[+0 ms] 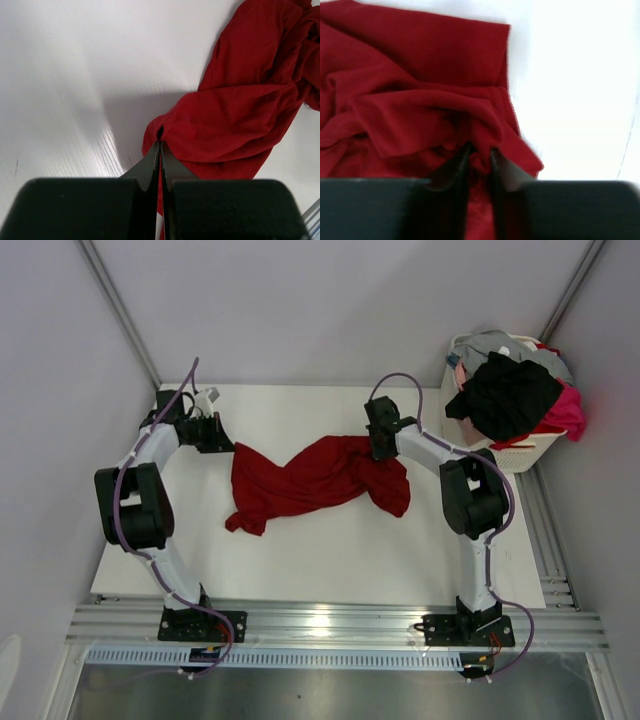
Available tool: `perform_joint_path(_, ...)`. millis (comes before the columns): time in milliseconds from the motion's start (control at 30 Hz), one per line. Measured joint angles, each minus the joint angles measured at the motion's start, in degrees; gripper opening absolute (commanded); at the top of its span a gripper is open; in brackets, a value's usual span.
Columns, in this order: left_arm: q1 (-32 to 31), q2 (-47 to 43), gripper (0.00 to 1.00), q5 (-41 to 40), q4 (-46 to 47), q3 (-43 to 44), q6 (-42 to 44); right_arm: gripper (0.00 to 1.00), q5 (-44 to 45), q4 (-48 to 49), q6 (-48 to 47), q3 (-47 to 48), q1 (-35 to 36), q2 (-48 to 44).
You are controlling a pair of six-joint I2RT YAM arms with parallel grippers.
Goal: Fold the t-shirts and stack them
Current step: Flatten out the tshirt
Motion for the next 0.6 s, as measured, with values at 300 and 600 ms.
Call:
perform_joint_path(300,0.0,-0.7,0.00,0.0,-1.0,0.2,-0.2,0.00,2.2,-4.5,-1.1,2.6,-0.5,-1.6)
perform_joint_path(600,0.0,-10.7,0.00,0.0,-4.8,19.3,-0.1,0.00,-9.0,-5.8,-7.3,25.6,-8.2,-11.5)
